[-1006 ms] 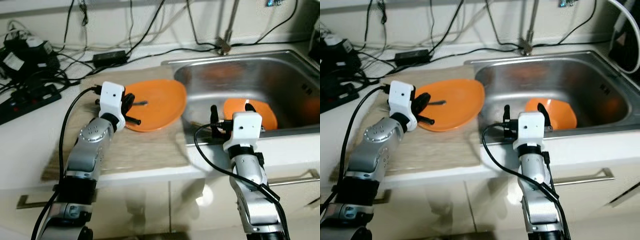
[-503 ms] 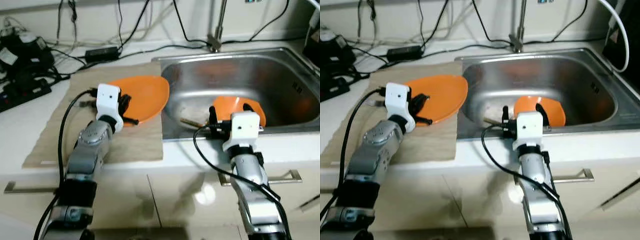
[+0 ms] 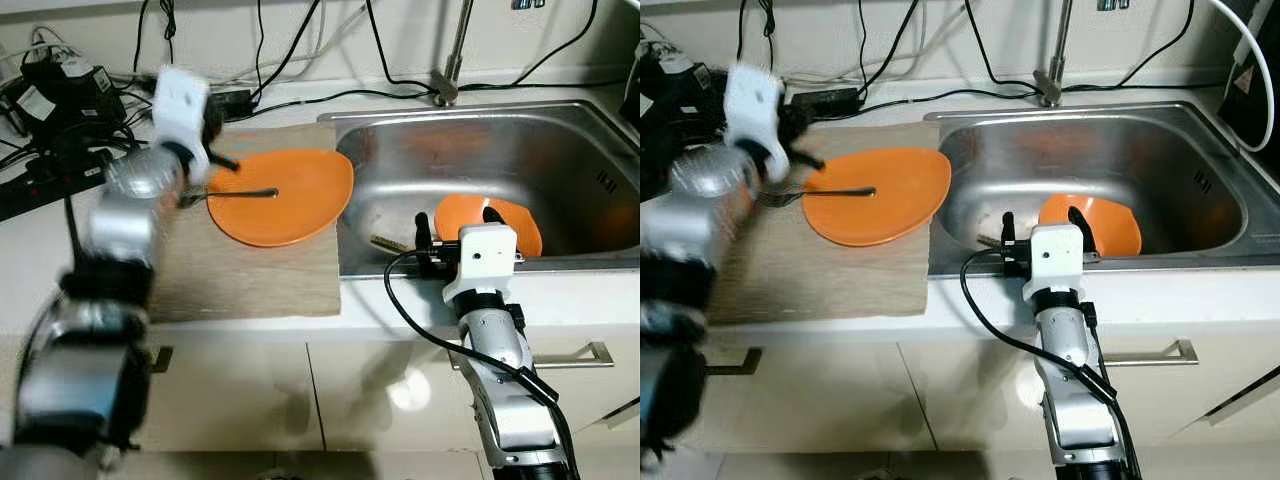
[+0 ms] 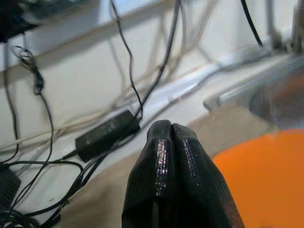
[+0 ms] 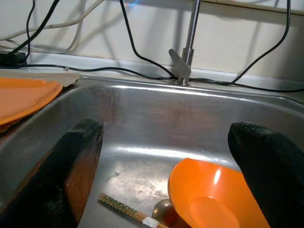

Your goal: Kitchen organization

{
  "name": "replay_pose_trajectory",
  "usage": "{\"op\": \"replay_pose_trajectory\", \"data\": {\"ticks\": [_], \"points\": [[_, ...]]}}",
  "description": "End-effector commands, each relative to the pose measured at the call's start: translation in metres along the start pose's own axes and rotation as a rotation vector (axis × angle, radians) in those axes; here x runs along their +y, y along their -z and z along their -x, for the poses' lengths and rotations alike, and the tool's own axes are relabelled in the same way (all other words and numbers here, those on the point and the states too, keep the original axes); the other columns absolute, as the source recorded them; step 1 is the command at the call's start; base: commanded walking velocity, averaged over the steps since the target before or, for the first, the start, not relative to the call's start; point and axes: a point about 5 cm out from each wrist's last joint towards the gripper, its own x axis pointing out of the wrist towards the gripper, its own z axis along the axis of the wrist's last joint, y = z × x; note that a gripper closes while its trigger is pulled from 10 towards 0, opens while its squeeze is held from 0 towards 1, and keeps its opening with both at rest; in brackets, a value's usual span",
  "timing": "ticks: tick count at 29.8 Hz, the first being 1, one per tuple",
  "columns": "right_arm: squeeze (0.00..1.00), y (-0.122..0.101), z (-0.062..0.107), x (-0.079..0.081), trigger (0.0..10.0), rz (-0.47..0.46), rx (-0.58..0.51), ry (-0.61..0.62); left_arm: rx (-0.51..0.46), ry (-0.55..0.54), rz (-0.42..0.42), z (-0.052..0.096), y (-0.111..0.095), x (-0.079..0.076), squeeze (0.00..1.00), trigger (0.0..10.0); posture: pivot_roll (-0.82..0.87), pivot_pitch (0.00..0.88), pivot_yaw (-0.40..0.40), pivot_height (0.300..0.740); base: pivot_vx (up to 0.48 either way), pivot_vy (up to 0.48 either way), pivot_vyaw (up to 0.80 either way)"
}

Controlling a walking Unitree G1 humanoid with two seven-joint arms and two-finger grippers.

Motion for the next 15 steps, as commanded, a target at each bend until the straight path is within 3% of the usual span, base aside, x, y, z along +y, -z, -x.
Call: {"op": "replay_pose_trajectory", "data": {"ticks": [1,5,9,15], "points": [[0.00,-0.002,-0.002,0.002,10.0,0.000,0.000,-0.009,0.139,0.073,-0.025,0.000,0.023,-0.003,0.00,10.0,-0.06,0.000,0.093,0.740,0.000,0.000,0.00],[0.00,-0.001,-0.001,0.003,10.0,-0.004,0.003,-0.007,0.272,0.156,-0.092,0.002,0.041,-0.002,0.00,10.0,-0.06,0.000,0.097,0.740,0.000,0.000,0.00],[0.00,0.000,0.000,0.004,10.0,-0.005,0.007,-0.006,0.341,0.166,-0.101,0.003,0.052,0.001,0.00,10.0,-0.06,0.000,0.098,0.740,0.000,0.000,0.00],[0.00,0.000,0.001,0.003,10.0,-0.003,0.010,-0.009,0.351,0.143,-0.072,0.004,0.057,0.006,0.00,10.0,-0.05,0.000,0.089,0.740,0.000,0.000,0.00]]}}
